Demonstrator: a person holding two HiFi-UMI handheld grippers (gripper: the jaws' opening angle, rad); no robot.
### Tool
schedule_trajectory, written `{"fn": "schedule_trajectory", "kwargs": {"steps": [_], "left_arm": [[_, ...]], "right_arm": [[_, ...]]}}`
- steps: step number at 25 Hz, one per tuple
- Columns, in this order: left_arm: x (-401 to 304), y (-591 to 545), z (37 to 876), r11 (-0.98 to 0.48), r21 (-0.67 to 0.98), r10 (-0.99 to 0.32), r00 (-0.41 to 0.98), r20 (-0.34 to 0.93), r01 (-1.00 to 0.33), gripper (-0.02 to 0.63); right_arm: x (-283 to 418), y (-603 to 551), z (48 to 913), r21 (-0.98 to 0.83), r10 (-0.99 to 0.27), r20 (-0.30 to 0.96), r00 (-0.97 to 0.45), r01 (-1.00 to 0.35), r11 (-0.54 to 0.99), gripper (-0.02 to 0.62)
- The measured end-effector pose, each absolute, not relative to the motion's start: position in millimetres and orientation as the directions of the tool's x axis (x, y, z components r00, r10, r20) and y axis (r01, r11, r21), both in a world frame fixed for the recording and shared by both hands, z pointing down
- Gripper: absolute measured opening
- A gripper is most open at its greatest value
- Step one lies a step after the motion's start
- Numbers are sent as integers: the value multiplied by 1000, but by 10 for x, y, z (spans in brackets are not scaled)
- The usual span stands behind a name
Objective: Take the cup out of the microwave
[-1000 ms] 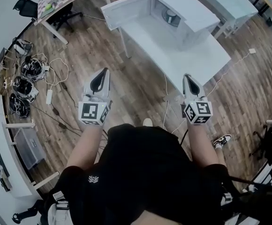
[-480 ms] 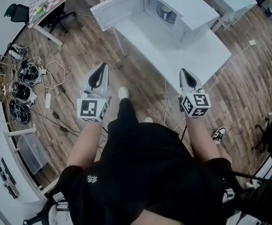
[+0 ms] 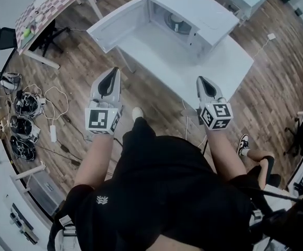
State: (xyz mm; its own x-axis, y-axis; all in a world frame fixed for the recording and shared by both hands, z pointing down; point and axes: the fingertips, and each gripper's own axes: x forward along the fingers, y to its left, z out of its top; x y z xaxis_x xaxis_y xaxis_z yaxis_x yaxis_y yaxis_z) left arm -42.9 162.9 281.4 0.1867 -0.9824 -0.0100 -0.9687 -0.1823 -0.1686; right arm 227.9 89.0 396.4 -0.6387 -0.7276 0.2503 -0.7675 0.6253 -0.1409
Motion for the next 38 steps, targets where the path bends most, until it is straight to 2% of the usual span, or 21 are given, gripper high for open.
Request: {"fn": "schedule_trajectory", "kwargs": {"steps": [20,29,38], "left_arm": [[-1556,27,2801,-393,-156,-918,397,7,-906,6],[-1712,-482,2913,-486,-166,-869,495,-12,-858,6],[-1448,-998,3061,-534,-153,-842,540,-2,-832,6]], "right_arm": [[1174,-369,3951,-116,-853,285,-438,-899,423,0],[867,-758,3893,-72,-897,273,-349,-937,343,0],[859,-1268,3979,-49,-914,242,-325,-945,323,0]]}}
